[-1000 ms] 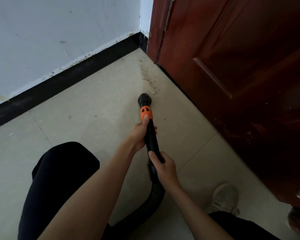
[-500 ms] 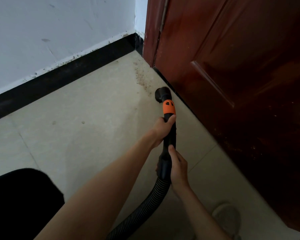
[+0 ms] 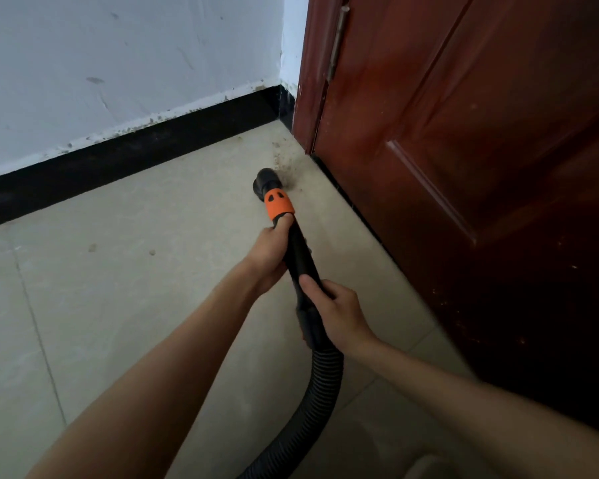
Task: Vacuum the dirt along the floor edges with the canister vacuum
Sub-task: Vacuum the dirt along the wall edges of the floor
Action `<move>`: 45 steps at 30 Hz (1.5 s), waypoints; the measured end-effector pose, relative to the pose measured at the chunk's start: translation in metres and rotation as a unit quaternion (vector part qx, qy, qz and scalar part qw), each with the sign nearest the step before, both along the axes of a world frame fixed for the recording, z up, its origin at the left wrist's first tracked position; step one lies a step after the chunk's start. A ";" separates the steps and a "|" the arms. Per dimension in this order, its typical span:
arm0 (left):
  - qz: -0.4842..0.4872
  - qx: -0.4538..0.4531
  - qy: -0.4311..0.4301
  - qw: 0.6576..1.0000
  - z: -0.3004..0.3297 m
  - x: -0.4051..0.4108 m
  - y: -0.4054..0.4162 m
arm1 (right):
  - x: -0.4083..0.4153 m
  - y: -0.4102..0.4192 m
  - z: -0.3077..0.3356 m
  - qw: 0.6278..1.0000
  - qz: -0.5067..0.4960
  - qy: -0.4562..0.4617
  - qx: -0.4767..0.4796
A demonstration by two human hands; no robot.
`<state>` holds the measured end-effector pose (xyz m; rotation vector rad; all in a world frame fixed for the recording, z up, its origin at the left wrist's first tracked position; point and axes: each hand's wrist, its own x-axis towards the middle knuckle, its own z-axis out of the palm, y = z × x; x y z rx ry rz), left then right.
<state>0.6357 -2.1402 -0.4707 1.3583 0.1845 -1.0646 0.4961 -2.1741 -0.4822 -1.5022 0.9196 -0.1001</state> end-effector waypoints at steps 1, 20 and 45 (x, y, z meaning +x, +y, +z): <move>0.020 -0.011 0.019 1.000 0.001 0.003 0.000 | 0.001 -0.011 0.003 0.999 0.029 0.009 -0.024; 0.076 0.039 -0.004 0.996 -0.012 -0.061 -0.050 | -0.056 -0.065 -0.025 0.979 0.114 0.050 -0.160; 0.092 0.142 -0.137 0.976 -0.057 0.060 -0.078 | 0.071 -0.082 -0.069 0.958 0.147 0.062 -0.239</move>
